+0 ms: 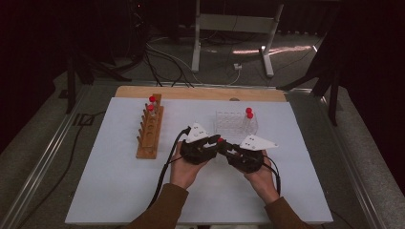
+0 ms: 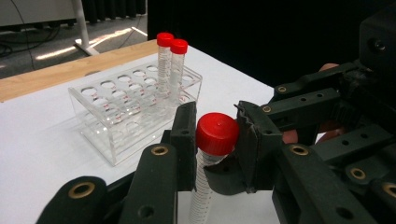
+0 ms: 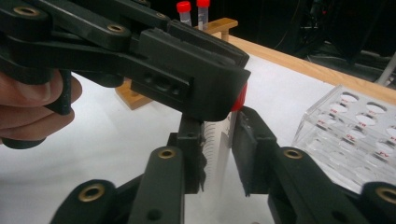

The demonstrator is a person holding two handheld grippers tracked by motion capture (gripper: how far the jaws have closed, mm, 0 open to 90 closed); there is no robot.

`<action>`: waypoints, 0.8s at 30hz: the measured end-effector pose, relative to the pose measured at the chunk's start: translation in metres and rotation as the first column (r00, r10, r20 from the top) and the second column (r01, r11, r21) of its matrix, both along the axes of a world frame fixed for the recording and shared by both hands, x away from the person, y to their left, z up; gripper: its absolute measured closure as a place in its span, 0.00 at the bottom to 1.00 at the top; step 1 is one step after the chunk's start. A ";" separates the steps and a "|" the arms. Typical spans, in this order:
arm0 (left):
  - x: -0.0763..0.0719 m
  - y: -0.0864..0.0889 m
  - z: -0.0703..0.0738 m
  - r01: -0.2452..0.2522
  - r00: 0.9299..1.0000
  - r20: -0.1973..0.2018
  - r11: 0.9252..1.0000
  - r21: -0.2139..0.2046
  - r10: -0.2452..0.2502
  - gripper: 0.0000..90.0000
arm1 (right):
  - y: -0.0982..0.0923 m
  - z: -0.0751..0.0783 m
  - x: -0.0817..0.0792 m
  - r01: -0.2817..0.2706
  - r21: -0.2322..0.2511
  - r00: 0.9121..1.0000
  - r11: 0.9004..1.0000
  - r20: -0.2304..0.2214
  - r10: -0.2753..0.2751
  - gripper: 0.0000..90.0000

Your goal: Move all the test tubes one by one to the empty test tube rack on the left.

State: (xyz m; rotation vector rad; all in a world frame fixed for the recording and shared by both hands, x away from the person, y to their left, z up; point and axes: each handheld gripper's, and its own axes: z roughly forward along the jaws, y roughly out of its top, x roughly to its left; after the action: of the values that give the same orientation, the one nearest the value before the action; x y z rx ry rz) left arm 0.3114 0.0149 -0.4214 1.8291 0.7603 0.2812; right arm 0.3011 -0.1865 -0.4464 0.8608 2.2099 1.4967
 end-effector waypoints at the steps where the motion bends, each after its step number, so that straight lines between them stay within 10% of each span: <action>1: 0.001 0.000 0.000 -0.002 1.000 0.001 1.000 0.000 0.002 0.79 | -0.001 0.000 0.001 -0.007 0.007 1.000 1.000 -0.008 0.007 0.74; 11: 0.004 0.009 0.004 -0.041 0.999 0.005 0.999 -0.018 0.041 0.79 | -0.010 -0.004 0.009 0.008 0.044 0.999 0.999 -0.043 -0.006 0.33; 24: 0.009 0.031 0.014 -0.087 0.996 0.016 0.995 -0.039 0.088 0.79 | -0.032 0.000 0.012 0.098 0.020 0.994 0.995 -0.041 -0.097 0.05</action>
State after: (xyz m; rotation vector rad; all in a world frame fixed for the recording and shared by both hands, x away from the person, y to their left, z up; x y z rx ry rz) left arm 0.3204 0.0457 -0.4074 1.7581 0.8298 0.3369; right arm 0.3127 -0.2186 -0.4468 0.9987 2.1498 1.4727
